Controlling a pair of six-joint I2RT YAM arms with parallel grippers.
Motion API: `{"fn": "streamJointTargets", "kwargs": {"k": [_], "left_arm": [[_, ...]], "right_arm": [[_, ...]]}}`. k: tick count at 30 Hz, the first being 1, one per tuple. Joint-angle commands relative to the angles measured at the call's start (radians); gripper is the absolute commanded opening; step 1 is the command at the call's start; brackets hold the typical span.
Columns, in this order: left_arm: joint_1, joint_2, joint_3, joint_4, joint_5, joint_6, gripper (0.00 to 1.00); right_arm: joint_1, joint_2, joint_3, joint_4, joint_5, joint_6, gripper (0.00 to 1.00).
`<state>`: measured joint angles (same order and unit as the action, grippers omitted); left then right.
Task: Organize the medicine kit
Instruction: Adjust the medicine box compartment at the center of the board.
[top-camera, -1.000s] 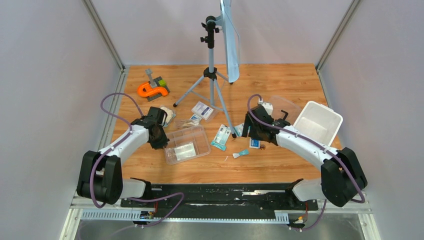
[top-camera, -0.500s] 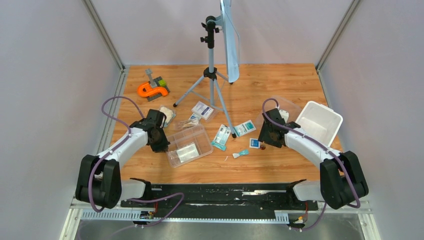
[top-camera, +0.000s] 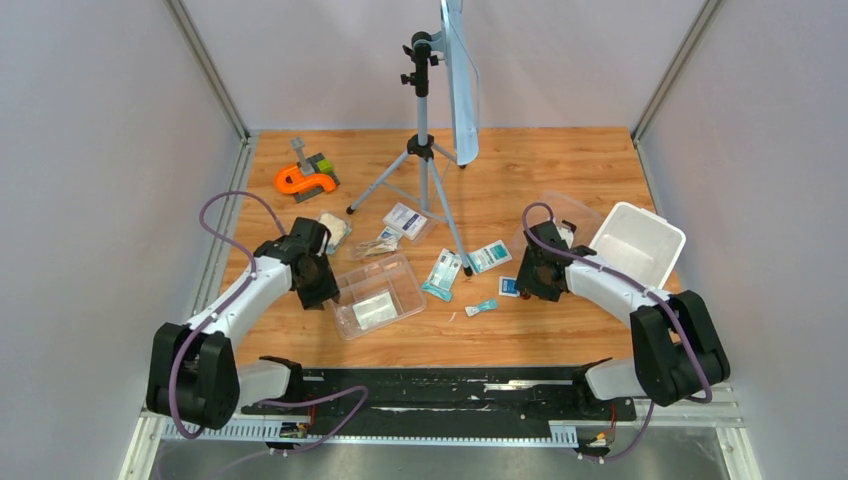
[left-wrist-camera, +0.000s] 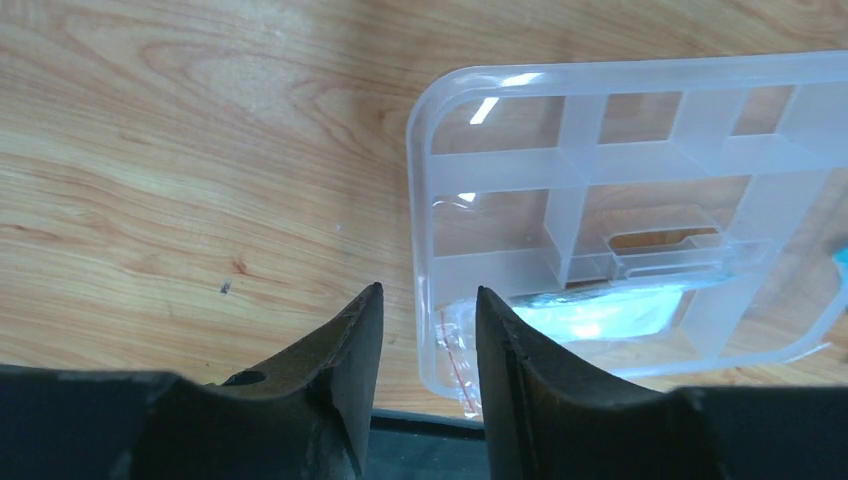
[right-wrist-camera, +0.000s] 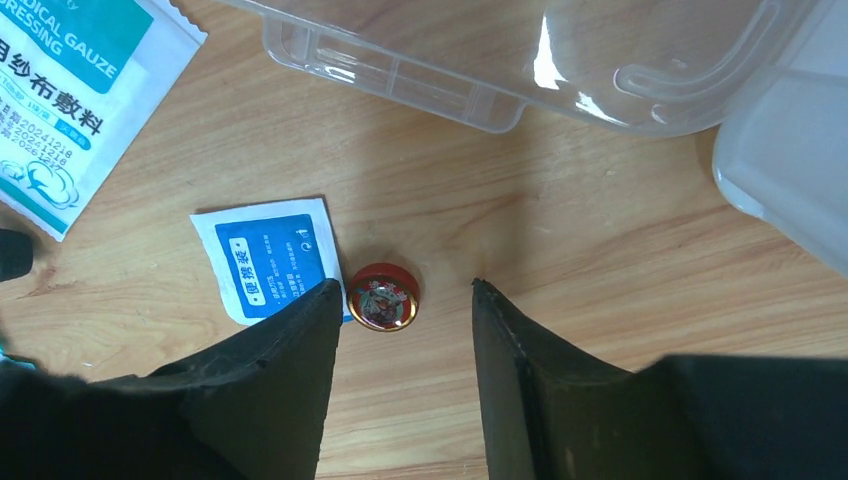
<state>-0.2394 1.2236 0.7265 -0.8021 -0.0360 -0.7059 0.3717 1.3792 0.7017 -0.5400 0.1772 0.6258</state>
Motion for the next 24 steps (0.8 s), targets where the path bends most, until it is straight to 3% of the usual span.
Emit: {"fn": "streamJointTargets", "kwargs": {"k": [1,4,8,15,24], "left_arm": [[-0.038,-0.045,0.109,-0.059,-0.040,0.026,0.52],[-0.066,-0.049,0.155,-0.076,-0.067,0.036,0.63],[-0.073,-0.004,0.212,-0.033,-0.090,0.048,0.65],[-0.074,0.229,0.346,0.115,-0.120,0.071,0.64],[-0.074,0.448,0.423,0.237,-0.020,0.073,0.54]], "right_arm": [[-0.004,-0.011,-0.011,0.037,-0.017,0.000,0.47],[-0.003,-0.011,-0.016,0.037,-0.018,0.004,0.45],[-0.004,0.014,-0.011,0.043,-0.028,0.006,0.43],[-0.004,0.005,-0.016,0.051,-0.043,0.012,0.36],[-0.003,-0.040,-0.018,0.043,-0.072,0.009,0.34]]}}
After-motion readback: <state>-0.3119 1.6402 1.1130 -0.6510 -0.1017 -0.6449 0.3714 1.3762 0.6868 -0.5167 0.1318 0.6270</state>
